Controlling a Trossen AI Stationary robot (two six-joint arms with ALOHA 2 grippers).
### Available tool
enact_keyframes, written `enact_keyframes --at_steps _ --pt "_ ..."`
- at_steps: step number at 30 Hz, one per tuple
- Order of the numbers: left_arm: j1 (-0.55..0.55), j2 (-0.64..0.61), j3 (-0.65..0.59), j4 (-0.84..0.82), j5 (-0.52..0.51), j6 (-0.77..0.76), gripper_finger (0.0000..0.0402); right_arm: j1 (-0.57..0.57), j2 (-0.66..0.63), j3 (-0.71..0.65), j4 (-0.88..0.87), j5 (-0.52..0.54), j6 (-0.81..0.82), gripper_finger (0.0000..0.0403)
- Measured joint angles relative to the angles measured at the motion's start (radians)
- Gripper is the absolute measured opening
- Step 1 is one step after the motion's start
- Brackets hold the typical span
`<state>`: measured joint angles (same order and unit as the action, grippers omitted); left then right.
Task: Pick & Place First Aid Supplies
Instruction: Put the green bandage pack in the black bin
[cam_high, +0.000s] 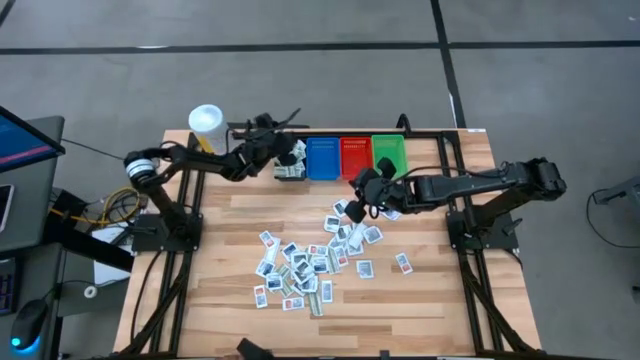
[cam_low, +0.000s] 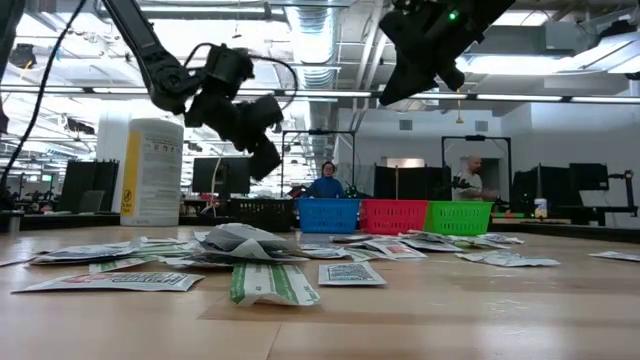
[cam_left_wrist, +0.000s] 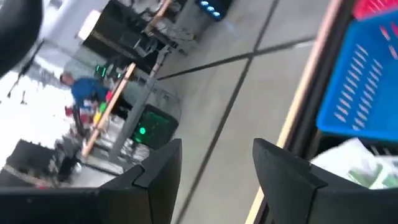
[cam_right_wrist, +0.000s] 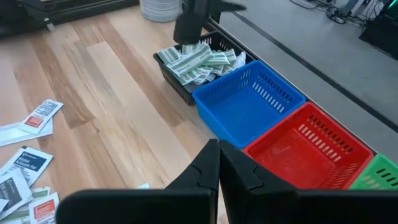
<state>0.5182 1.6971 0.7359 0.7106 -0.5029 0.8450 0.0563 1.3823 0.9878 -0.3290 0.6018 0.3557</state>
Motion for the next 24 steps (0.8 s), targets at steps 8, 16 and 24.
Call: enact_keyframes --at_steps 8,16,24 --pt "0.000 0.109 0.038 0.015 0.007 0.136 0.0200 -0.001 0.000 0.000 0.000 0.000 -0.055 0.0000" --pt "-0.001 0.189 0.077 0.015 0.007 0.179 0.0200 -0.017 0.000 0.000 0.000 -0.002 -0.068 0.0000" --pt "0.000 0.217 0.077 0.013 0.007 0.179 0.0200 -0.026 0.000 -0.001 0.000 -0.003 -0.075 0.0000"
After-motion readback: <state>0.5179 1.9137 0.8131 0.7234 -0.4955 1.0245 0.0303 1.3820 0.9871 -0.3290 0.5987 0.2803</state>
